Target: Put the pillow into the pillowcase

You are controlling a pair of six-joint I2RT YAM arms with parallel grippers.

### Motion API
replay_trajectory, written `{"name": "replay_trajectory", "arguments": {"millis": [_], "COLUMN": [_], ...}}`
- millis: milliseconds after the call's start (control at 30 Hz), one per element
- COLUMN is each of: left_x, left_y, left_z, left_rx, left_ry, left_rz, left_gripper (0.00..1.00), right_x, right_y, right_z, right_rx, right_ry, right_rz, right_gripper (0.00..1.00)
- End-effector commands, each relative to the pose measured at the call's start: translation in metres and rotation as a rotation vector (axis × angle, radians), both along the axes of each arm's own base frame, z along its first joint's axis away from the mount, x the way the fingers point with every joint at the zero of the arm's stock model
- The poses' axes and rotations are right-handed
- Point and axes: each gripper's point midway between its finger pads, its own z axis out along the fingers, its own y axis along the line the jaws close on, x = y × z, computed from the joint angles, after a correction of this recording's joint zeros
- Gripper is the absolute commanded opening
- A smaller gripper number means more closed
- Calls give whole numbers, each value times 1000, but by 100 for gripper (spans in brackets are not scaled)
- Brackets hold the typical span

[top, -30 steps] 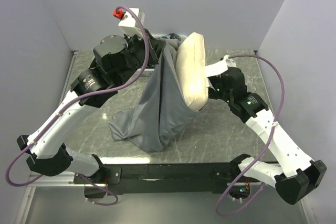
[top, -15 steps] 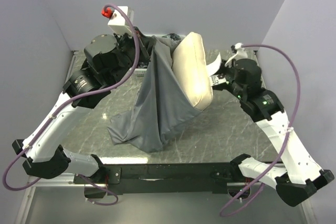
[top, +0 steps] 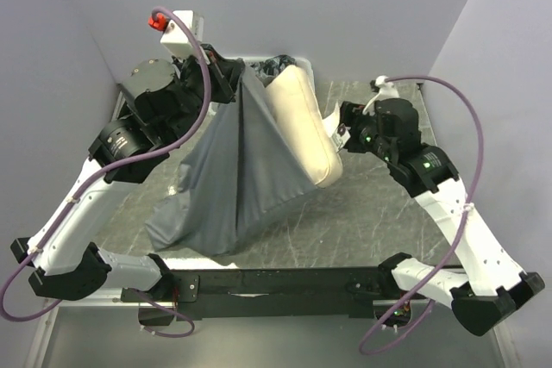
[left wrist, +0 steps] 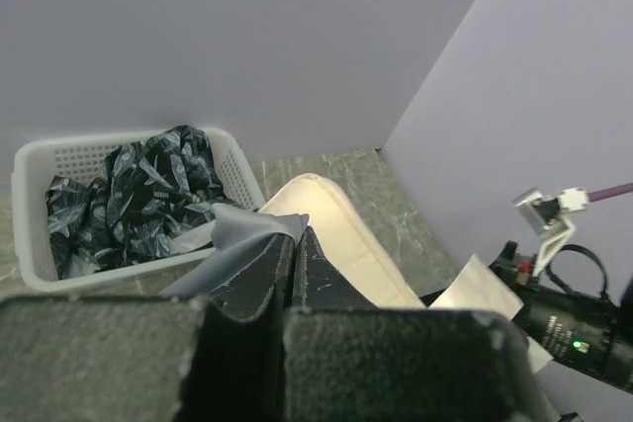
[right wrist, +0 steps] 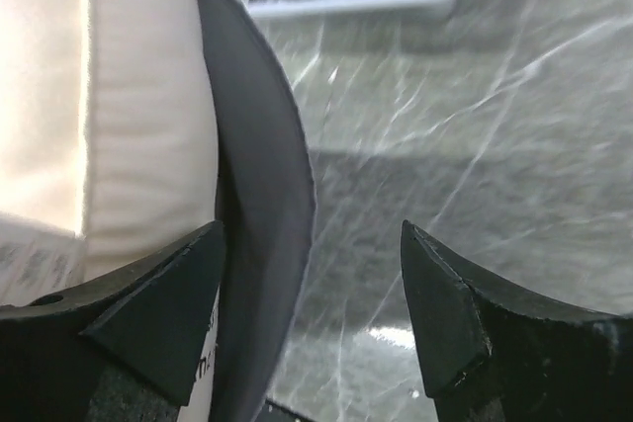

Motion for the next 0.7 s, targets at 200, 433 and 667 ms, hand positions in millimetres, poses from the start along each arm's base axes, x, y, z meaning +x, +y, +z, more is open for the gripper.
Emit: {"name": "replay_trajectory", "arguments": {"millis": [200, 433, 667], "left_x": [-9, -10, -10], "left_y": [11, 9, 10], "left_z": [38, 43, 49], "left_rx": [-105, -144, -198], "left_ry": [-100, -102, -112], "left_rz": [-5, -14, -11], "left_gripper": [1, 1, 1], "right_x": [-19, -40, -40], "right_y": [71, 99, 98], "right_z": [-30, -26, -49], "right_rx": [319, 569, 632], "right_ry": [103, 175, 194], "right_rz": [299, 437, 368], "right_gripper": [79, 87, 89]}}
